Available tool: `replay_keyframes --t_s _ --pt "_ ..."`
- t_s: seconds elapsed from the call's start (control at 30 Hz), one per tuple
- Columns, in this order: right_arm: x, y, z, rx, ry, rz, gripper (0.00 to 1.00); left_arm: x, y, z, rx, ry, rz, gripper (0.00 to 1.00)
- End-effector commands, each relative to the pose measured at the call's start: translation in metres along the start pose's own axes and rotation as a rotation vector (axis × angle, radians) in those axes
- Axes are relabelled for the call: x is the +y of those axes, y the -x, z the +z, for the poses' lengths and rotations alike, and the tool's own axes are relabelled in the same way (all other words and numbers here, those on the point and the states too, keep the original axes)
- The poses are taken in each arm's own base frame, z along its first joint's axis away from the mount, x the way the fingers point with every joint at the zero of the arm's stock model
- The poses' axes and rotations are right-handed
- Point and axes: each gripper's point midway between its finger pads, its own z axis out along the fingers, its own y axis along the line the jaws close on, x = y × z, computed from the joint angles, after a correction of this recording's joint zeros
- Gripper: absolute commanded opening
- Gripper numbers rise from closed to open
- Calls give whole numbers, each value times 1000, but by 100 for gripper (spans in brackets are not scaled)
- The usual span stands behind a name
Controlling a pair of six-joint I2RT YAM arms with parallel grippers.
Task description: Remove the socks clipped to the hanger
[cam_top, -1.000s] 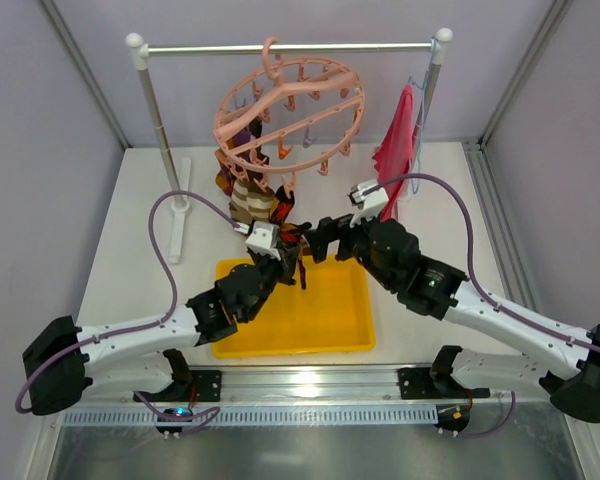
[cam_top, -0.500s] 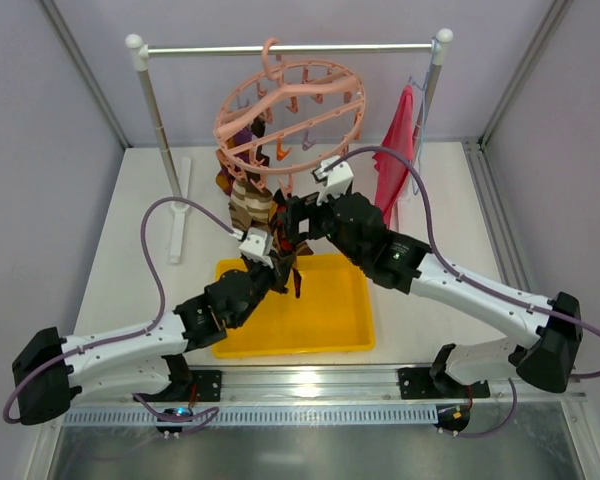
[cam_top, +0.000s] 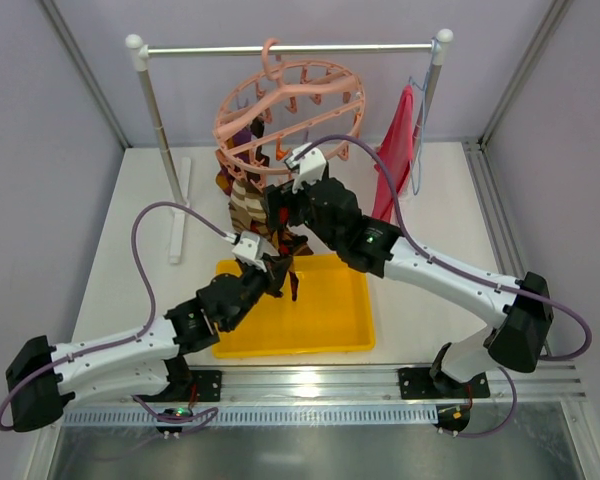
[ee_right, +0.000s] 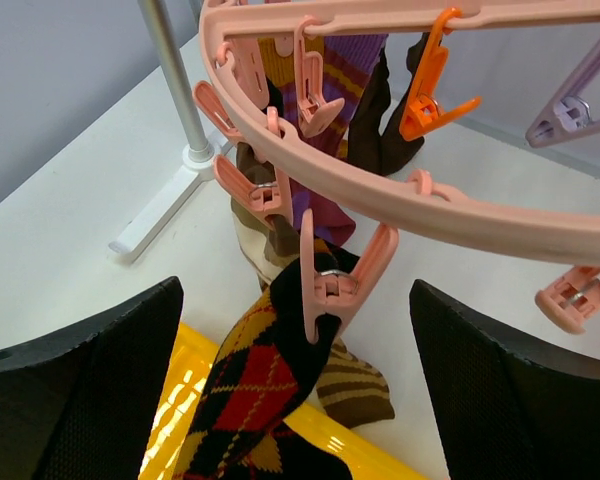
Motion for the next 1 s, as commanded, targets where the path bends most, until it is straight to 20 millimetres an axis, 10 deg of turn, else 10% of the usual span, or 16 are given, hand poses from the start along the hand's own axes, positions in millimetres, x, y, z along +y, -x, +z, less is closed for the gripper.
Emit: replay_keyframes --t_s 0.0,0.33,0.57,0.83,0.97 --pt "3 38 5 -103 8 -3 94 -3 6 -4 -22 -21 -16 0" --pt "-4 50 10 -144 -37 -35 66 -1 9 -7 -32 -17 -21 0" --pt "-10 45 16 -124 -80 -54 4 1 10 -9 -38 -12 -23 0" --pt "-12 46 14 -126 -90 -53 6 2 12 -10 -44 -7 -25 0" --pt "-16 46 10 -124 -98 -46 69 4 14 -14 -47 -3 -29 0"
